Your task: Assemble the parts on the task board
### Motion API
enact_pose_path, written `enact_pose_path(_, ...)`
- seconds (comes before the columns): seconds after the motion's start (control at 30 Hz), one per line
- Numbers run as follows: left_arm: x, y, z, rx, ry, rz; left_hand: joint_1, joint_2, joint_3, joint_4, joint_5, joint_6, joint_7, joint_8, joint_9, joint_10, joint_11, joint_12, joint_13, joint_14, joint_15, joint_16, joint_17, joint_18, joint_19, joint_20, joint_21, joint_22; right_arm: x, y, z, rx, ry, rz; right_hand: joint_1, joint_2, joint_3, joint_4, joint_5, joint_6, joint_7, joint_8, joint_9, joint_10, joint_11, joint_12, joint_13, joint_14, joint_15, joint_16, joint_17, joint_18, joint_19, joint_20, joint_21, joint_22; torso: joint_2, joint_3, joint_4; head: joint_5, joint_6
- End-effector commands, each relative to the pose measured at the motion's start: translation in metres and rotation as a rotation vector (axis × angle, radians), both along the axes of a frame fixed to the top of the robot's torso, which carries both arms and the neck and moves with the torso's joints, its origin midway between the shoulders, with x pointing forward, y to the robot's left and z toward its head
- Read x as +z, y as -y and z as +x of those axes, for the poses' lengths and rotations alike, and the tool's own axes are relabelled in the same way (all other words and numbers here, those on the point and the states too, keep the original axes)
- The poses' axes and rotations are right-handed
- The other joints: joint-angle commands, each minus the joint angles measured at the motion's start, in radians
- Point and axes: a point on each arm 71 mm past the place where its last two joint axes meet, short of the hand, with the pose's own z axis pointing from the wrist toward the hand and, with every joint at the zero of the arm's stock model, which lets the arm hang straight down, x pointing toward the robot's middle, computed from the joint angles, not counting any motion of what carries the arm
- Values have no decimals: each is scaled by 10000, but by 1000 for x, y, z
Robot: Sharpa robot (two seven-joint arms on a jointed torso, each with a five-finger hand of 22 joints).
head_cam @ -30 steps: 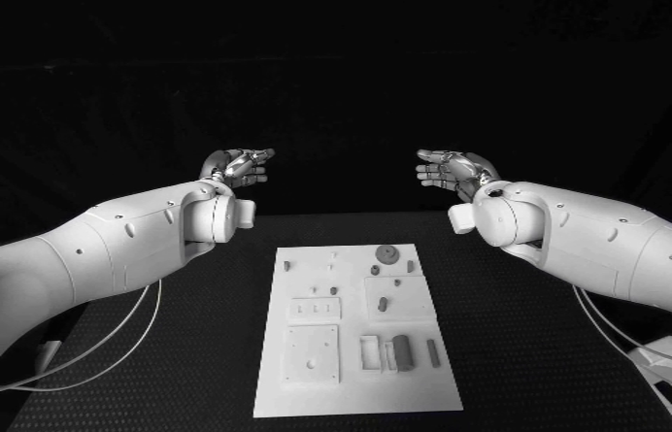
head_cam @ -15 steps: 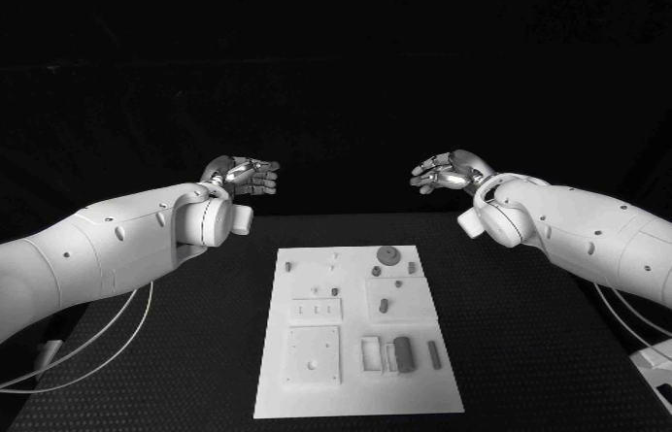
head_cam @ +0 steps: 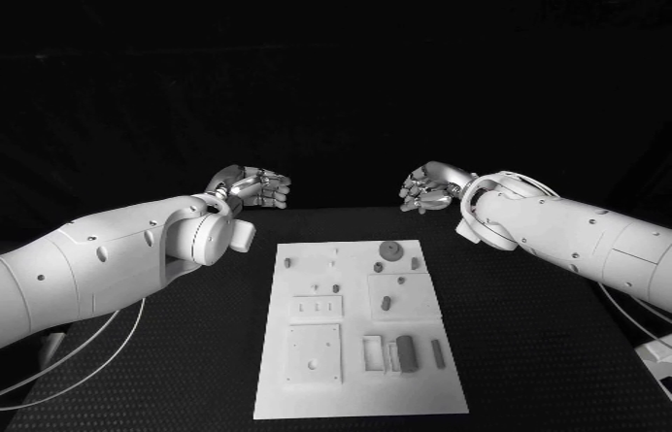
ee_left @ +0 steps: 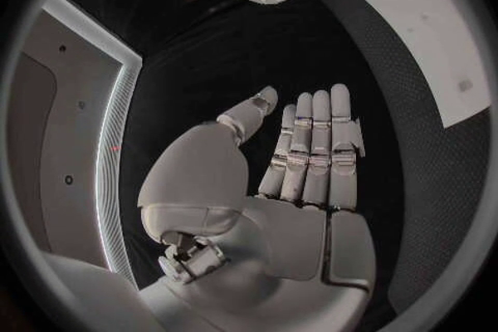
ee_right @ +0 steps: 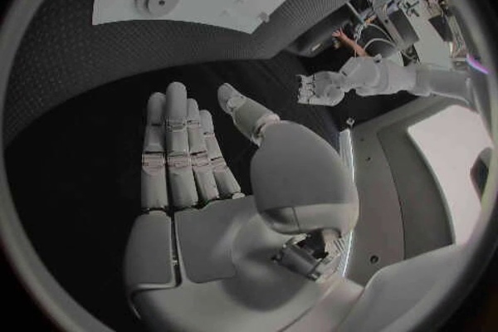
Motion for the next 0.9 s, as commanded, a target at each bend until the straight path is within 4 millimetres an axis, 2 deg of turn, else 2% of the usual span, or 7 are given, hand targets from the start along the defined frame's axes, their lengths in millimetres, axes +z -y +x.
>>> enact_pose_path(0.03,3,4,-7,-506,203,-68,-36,88,-8,-82,61,90,-7,-24,-15,41,2,-8,13,77,-17,-53,17,14,83,-11,46,15,-1,-11,-4,929,716,-2002,150,-41,-148,16,38,94,-11,-92,-42,130,-49,-110,-51,542,-99,570,399,207,627,-284,364,204,352,57,198,-103,113)
enact_pose_path(0.07,3,5,-9,-546,194,-98,-51,72,-14,-88,61,86,-5,-36,-20,39,3,-19,13,77,-14,-63,25,11,82,-13,45,19,-1,-15,-5,1084,822,-2228,173,-61,-204,21,35,115,-20,-127,-63,148,-57,-158,-76,677,-118,824,576,207,814,-380,506,290,431,70,224,-120,131)
enact_pose_path(0.27,5,7,-21,-884,173,-291,-118,29,-32,-99,62,58,17,-94,-45,17,22,-80,11,65,7,-121,60,-2,62,-10,30,35,-3,-29,-11,1626,1150,-3053,260,-170,-402,11,31,244,-62,-308,-178,276,-78,-403,-160,813,-156,1980,1389,207,1250,-655,1165,349,754,139,373,-163,224)
enact_pose_path(0.37,6,8,-26,-975,147,-348,-143,21,-36,-98,62,55,22,-109,-51,14,27,-97,12,61,12,-140,72,-4,53,-7,22,40,-7,-32,-15,1843,1179,-3432,274,-212,-414,16,36,316,-74,-348,-203,371,-90,-459,-156,718,-159,2218,1538,207,1240,-697,1376,343,902,157,442,-214,275)
enact_pose_path(0.57,8,10,-32,-1114,108,-425,-193,-7,-50,-96,61,43,32,-140,-63,4,38,-132,14,54,20,-177,95,-7,40,-2,11,50,-11,-34,-27,2122,1209,-3987,234,-293,-416,25,35,409,-98,-377,-220,497,-117,-508,-146,710,-185,2401,1617,207,1253,-734,1615,340,1117,178,552,-326,273)
enact_pose_path(0.7,8,11,-34,-1150,78,-442,-221,-25,-57,-94,61,38,37,-156,-68,0,43,-151,15,50,24,-198,109,-8,32,1,4,56,-13,-35,-36,2341,1092,-4278,188,-332,-412,29,34,465,-114,-381,-223,561,-133,-524,-140,725,-202,2467,1636,207,1267,-754,1725,339,1207,191,567,-369,251)
enact_pose_path(0.9,8,10,-33,-1142,56,-431,-244,-33,-59,-91,62,31,43,-175,-74,-5,48,-173,17,48,26,-221,126,-8,25,3,-2,63,-19,-36,-47,2640,979,-4712,114,-381,-398,37,35,520,-131,-390,-227,621,-147,-551,-138,736,-214,2527,1646,207,1265,-772,1838,335,1316,194,524,-436,265)
